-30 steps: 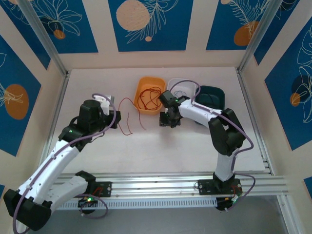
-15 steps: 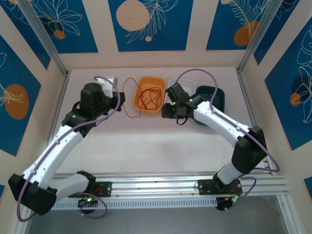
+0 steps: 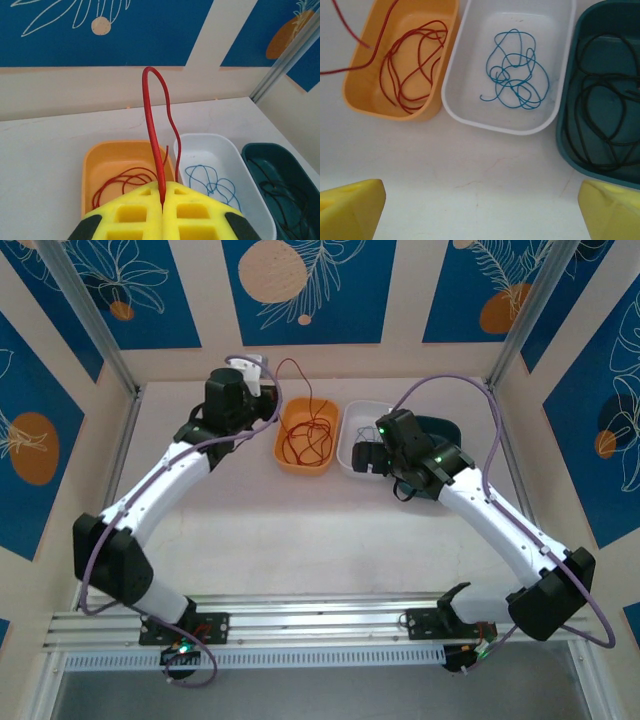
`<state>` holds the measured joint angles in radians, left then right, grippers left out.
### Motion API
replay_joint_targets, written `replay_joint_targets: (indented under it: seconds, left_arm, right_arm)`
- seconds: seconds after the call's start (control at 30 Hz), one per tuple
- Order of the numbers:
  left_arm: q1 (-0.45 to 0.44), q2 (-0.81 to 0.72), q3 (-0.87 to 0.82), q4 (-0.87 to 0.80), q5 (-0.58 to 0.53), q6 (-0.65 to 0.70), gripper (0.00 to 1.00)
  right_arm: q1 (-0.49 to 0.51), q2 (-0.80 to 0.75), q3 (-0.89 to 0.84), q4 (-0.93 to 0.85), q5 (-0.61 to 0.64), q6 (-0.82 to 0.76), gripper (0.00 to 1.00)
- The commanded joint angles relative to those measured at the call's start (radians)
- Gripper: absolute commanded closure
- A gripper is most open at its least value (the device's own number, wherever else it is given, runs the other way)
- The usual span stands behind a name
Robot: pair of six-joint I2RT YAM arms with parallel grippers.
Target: Untangle the cables
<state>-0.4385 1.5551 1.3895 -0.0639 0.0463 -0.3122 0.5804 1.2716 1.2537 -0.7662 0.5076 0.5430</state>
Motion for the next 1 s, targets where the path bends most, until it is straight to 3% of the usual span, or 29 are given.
replay_joint_targets:
  seconds: [0.0, 0.3, 0.67, 0.97]
  left_arm:
    - [0.006, 0.065, 0.061, 0.079, -0.02, -0.031, 1.0]
    - [0.006, 0.169, 0.061, 0.1, -0.084, -0.03, 1.0]
    - [0.006, 0.22, 0.006, 0.118, -0.001, -0.121, 1.0]
    - [0.006, 0.274, 0.02, 0.071, 0.001, -0.095, 1.0]
  right_arm:
    - [-0.01, -0.034, -0.013, -0.028, 0.046, -0.006, 0.01]
    - [-0.03, -0.067, -0.02, -0.033, 0.042, -0.011, 0.01]
    - [-0.035, -0.052, -0.025, -0.023, 0.018, -0.006, 0.01]
    - [-0.04, -0.049, -0.025, -0.033, 0.003, -0.001, 0.01]
